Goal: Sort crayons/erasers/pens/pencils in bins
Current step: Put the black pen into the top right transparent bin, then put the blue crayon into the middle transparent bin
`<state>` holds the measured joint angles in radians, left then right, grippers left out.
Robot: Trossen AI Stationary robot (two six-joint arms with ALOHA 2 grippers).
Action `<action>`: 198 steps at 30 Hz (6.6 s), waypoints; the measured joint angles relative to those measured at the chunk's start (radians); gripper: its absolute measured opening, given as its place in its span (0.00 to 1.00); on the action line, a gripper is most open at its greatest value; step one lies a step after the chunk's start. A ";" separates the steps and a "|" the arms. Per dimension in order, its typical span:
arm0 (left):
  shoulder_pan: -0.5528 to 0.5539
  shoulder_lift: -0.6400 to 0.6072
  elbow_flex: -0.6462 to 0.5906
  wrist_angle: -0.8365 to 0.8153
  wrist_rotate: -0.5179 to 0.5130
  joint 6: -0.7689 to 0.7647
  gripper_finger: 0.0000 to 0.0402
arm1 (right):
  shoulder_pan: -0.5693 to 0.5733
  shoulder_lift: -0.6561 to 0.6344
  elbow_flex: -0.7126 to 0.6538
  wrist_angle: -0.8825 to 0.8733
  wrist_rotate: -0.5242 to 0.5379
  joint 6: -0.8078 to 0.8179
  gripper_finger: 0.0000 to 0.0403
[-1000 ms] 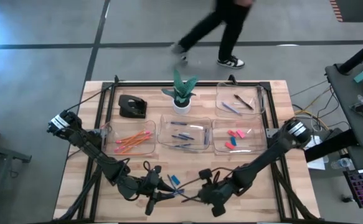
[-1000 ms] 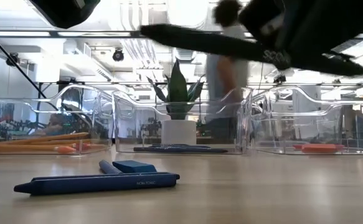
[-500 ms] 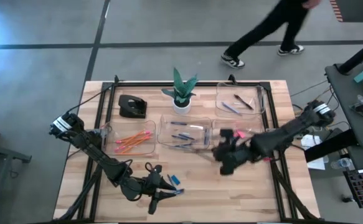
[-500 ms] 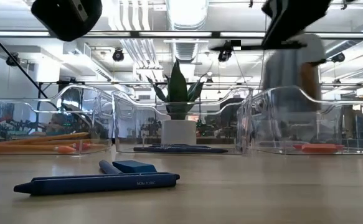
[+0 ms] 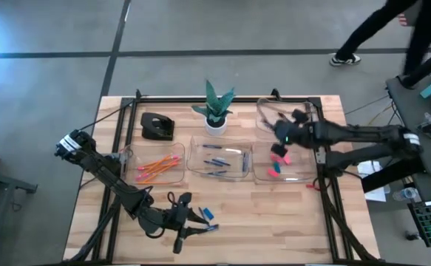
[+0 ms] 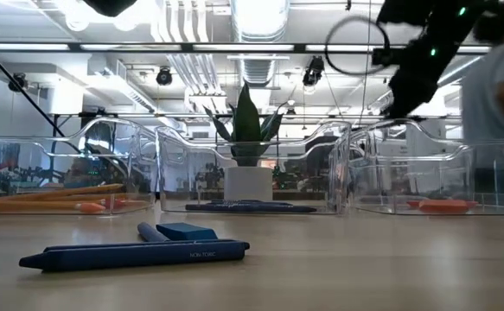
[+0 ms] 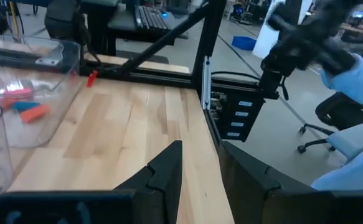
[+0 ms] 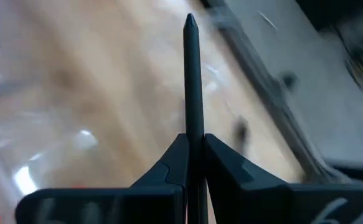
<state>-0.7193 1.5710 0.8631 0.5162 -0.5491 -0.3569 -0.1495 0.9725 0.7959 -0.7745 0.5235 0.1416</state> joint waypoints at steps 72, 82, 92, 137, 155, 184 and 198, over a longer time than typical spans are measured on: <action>0.051 -0.014 -0.004 -0.003 -0.003 0.105 0.23 | -0.242 0.053 0.053 0.058 -0.427 -0.013 0.31; 0.051 -0.014 -0.004 -0.003 -0.002 0.025 0.23 | 0.237 0.095 0.049 0.358 -0.416 0.069 0.31; 0.051 -0.014 -0.005 -0.163 0.105 -0.125 0.23 | 0.487 0.304 0.049 0.686 -0.408 0.021 0.31; 0.138 0.176 0.002 -0.292 0.265 -0.014 0.23 | 0.549 0.438 0.049 0.757 -0.390 0.085 0.31; 0.159 0.247 0.001 -0.299 0.328 0.471 0.22 | 0.549 0.438 0.049 0.757 -0.390 0.068 0.31; 0.225 0.258 -0.003 -0.363 0.489 0.453 0.22 | 0.549 0.438 0.048 0.750 -0.391 0.065 0.31; 0.229 0.267 -0.002 -0.366 0.503 0.311 0.16 | 0.549 0.438 0.048 0.749 -0.391 0.065 0.31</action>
<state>-0.4908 1.8378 0.8616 0.1497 -0.0460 -0.0460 0.3996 1.4101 0.8440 -0.0254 0.1329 0.2062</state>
